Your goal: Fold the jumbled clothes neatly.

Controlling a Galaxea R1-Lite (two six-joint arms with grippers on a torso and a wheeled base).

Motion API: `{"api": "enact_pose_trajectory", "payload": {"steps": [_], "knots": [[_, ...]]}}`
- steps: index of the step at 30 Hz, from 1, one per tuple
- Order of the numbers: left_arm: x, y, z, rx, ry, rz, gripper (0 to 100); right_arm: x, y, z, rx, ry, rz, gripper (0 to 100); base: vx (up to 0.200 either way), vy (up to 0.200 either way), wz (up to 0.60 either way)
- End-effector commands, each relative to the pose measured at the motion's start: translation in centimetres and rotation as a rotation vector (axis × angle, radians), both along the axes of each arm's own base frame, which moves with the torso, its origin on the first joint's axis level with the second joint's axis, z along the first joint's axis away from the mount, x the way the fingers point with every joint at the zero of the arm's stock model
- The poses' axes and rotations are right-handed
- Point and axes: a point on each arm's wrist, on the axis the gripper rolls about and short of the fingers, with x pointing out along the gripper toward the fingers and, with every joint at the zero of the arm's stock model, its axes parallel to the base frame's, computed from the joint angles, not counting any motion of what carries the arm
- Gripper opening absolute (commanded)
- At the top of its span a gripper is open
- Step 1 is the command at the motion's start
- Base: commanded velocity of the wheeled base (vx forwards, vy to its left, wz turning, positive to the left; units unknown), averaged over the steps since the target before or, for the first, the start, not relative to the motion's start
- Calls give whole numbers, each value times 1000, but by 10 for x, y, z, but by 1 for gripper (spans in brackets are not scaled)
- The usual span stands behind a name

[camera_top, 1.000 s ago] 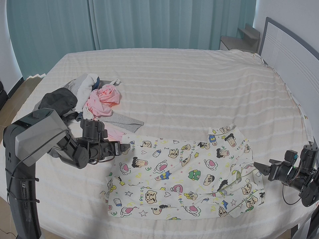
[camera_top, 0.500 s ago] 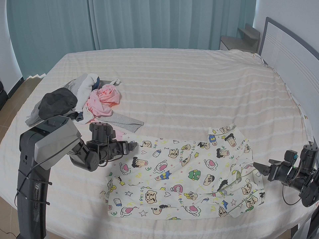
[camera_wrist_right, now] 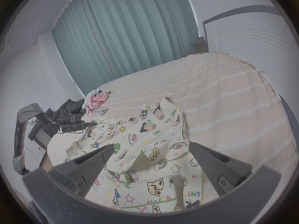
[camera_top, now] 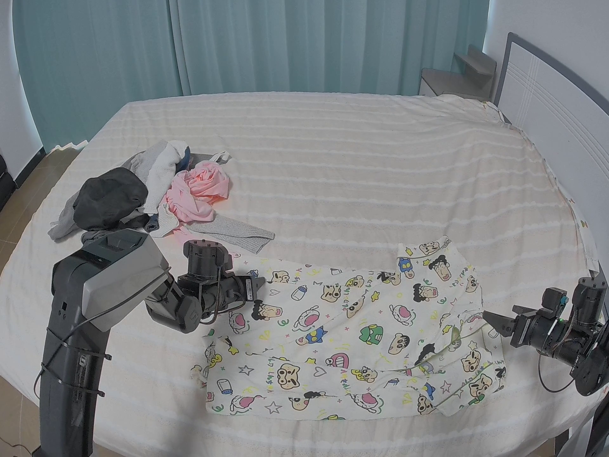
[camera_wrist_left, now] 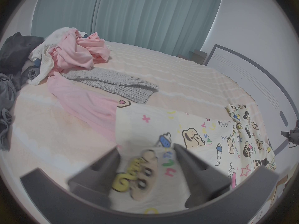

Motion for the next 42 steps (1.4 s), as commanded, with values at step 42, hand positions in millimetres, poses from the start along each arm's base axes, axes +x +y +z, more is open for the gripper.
{"api": "enact_pose_trajectory", "payload": {"steps": [42], "knots": [[-25,-28,30,54,-161,139,0,236,-13,-48,-175,213,138,100,0,0,0]]}}
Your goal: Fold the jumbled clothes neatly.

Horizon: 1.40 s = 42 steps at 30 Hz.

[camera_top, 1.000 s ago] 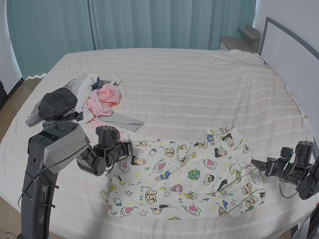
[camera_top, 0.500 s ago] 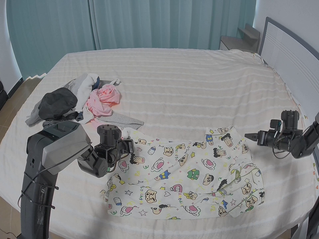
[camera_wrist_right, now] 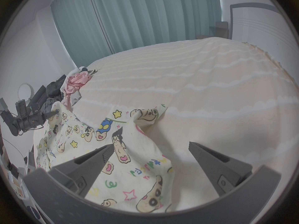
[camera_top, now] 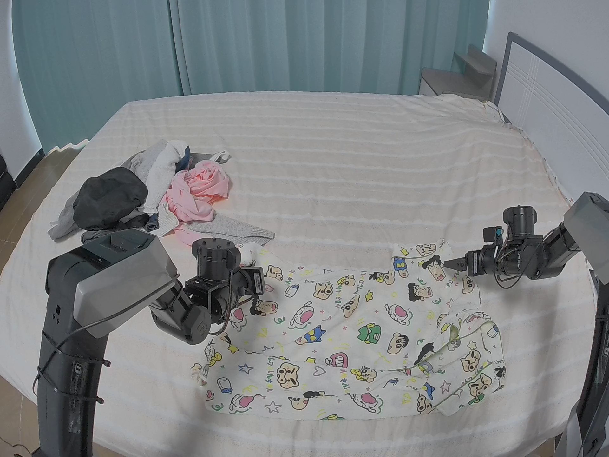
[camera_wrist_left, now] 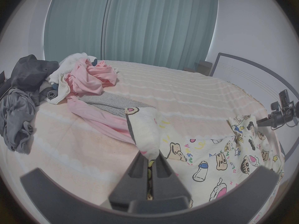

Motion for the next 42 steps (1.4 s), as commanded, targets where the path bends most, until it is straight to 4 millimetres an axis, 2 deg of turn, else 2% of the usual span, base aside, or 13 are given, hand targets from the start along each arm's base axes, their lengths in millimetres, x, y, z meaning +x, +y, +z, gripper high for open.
{"api": "enact_pose_trajectory", "payload": {"steps": [1,10,16,17,42], "knots": [[-2,0,5,-3,-7,-2,0,12,2,-29,6,40,16,100,0,0,0],[-3,1,4,-4,0,0,0,20,4,-32,20,23,45,100,0,0,0],[-2,2,3,-4,1,1,0,19,16,-28,27,11,102,100,0,0,0],[-2,2,2,-3,3,3,0,19,17,-29,24,12,106,0,0,0,0],[5,19,10,-10,-95,113,0,26,-1,-9,30,-108,55,0,0,0,0]]}}
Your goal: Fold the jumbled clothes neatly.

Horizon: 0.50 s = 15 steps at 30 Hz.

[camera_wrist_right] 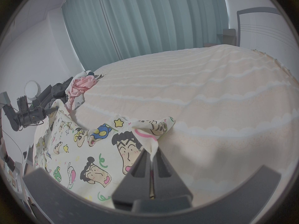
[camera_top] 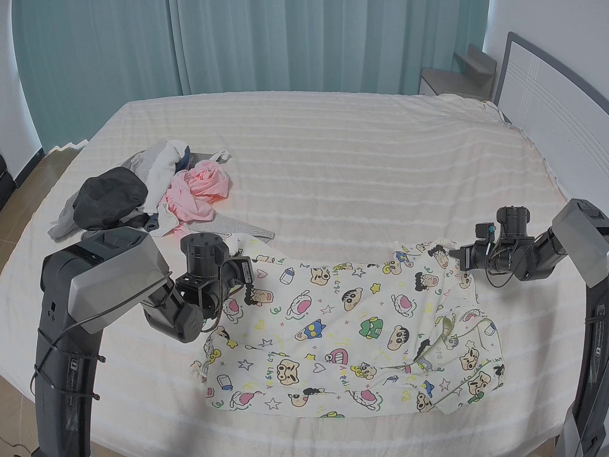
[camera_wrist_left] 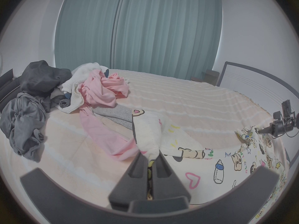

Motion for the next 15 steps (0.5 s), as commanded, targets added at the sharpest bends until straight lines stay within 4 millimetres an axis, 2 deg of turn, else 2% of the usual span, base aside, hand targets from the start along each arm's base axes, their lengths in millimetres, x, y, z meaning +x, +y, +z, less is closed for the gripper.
{"api": "enact_pose_trajectory", "payload": {"steps": [1,15], "knots": [[1,3,-1,-1,-8,12,0,-1,-2,3,10,-4,-12,0,0,0,0],[6,8,9,-19,-81,45,0,-7,-1,13,61,-65,-39,0,0,0,0]]}}
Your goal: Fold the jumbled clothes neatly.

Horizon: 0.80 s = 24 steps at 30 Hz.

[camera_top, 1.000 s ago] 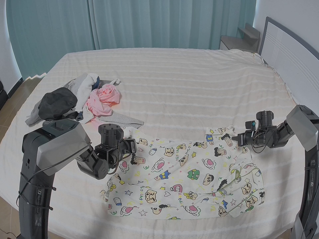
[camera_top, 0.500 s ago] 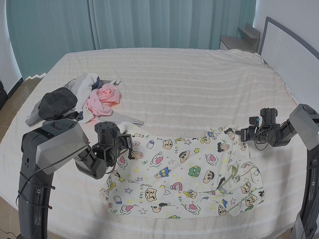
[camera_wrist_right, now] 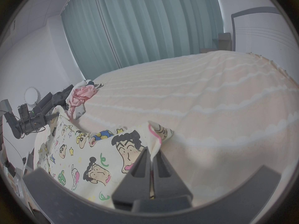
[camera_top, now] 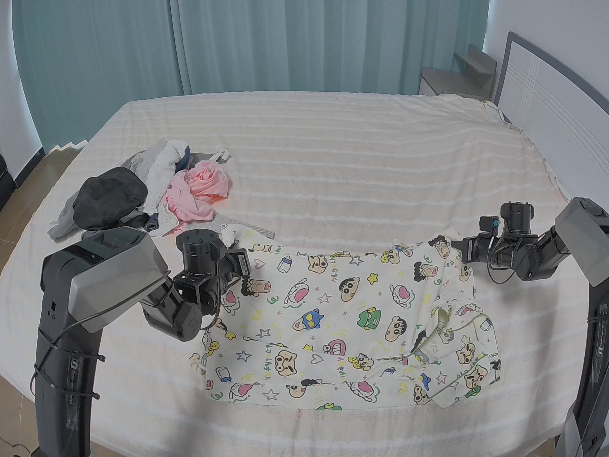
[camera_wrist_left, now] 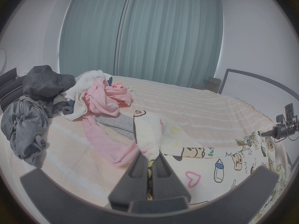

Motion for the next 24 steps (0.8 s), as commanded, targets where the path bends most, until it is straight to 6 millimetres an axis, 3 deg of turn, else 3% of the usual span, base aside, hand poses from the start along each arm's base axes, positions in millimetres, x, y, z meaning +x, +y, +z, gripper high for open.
{"api": "enact_pose_trajectory", "payload": {"steps": [1,15,20,24], "knots": [[0,2,1,0,-4,5,0,-8,0,2,15,2,-6,0,0,0,0],[-24,9,13,18,30,-13,0,-48,-11,23,85,36,78,0,0,0,0],[-50,15,8,34,115,-87,0,-62,-21,22,107,63,81,0,0,0,0],[-58,18,5,71,135,-108,0,-76,-21,23,131,88,115,0,0,0,0]]}}
